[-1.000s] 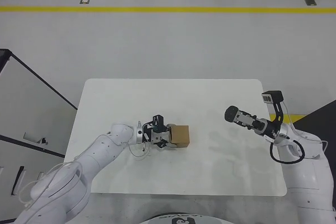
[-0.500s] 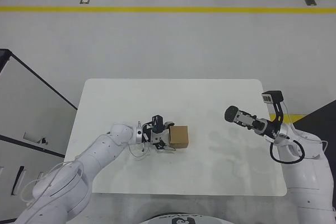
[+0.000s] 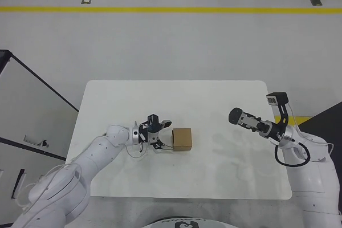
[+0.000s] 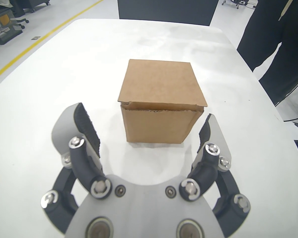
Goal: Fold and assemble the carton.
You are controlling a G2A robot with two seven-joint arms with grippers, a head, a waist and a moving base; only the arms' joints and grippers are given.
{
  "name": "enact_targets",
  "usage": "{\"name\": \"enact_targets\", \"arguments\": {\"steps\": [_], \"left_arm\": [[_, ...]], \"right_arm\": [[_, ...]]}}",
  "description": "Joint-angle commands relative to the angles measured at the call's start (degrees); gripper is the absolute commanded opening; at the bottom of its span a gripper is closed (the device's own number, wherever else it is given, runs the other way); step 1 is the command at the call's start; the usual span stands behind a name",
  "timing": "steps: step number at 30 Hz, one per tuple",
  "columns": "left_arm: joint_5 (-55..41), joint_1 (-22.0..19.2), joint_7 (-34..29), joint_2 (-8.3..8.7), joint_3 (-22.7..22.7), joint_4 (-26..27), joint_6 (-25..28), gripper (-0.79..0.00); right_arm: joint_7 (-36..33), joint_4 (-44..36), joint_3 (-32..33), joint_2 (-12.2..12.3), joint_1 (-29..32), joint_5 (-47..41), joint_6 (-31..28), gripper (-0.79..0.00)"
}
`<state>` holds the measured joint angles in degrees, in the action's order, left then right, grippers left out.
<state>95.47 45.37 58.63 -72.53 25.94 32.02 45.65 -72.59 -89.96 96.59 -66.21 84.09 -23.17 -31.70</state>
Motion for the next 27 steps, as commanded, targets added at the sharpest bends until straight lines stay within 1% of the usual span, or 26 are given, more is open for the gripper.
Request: {"name": "enact_targets", "arguments": {"steps": [1, 4, 7, 14, 18, 22, 25, 27], "left_arm": [[-0.26, 0.22, 0.03, 0.97, 0.3, 1.13, -0.03, 0.0], [-0.84, 0.54, 0.16, 2.76, 1.0, 3.64, -0.15, 0.0], [-1.85, 1.11, 0.07, 5.07, 2.07, 7.43, -0.07, 0.0], [-4.08, 3.68, -2.09, 11.86, 6.69, 19.13, 2.09, 0.0], [-5.04, 6.46, -3.6, 16.0, 11.37, 26.79, 3.6, 0.0], [-5.3, 10.43, -5.19, 20.06, 17.18, 34.81, 5.19, 0.0], [-6.05, 14.01, -6.44, 22.71, 21.76, 40.49, 6.43, 0.0], [-6.4, 16.41, -7.08, 24.18, 24.74, 43.65, 7.07, 0.0]], "right_arm": [[0.0, 0.0, 0.0, 0.0, 0.0, 0.0, 0.0, 0.0], [0.0, 0.0, 0.0, 0.0, 0.0, 0.0, 0.0, 0.0], [0.0, 0.0, 0.0, 0.0, 0.0, 0.0, 0.0, 0.0], [0.0, 0.0, 0.0, 0.0, 0.0, 0.0, 0.0, 0.0], [0.0, 0.0, 0.0, 0.0, 0.0, 0.0, 0.0, 0.0], [0.0, 0.0, 0.0, 0.0, 0.0, 0.0, 0.0, 0.0], [0.0, 0.0, 0.0, 0.0, 0.0, 0.0, 0.0, 0.0], [0.0, 0.0, 0.0, 0.0, 0.0, 0.0, 0.0, 0.0]]}}
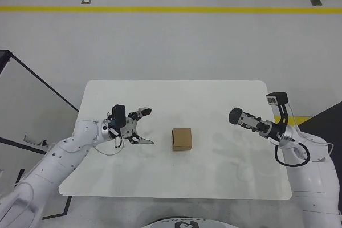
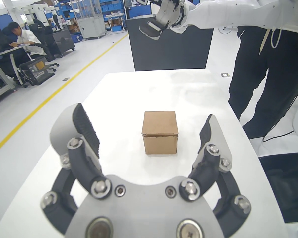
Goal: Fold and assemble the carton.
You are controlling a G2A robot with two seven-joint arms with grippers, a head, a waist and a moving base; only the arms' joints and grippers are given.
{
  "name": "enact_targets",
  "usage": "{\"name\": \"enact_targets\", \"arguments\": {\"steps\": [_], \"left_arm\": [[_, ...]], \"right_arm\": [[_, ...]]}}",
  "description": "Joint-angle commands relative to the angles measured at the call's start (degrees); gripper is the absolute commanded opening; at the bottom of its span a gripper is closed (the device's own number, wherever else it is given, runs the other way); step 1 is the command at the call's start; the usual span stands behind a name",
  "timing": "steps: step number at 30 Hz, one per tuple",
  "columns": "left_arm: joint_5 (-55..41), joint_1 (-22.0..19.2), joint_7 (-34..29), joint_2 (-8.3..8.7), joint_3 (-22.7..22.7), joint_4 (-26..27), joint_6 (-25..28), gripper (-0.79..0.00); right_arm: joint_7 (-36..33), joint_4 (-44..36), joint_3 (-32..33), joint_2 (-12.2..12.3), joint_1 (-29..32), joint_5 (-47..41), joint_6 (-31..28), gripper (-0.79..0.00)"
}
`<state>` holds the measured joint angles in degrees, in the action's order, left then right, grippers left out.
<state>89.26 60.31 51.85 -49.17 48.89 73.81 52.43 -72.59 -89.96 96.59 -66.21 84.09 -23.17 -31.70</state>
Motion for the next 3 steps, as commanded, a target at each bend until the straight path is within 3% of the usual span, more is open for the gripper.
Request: {"name": "enact_targets", "arguments": {"steps": [1, 3], "left_arm": [[-0.21, 2.62, -0.5, 1.45, 3.22, 3.0, 0.5, 0.0], [-1.09, 4.94, -0.74, 2.39, 5.41, 5.41, 0.74, 0.0]], "right_arm": [[0.0, 0.0, 0.0, 0.0, 0.0, 0.0, 0.0, 0.0], [0.0, 0.0, 0.0, 0.0, 0.0, 0.0, 0.0, 0.0]]}}
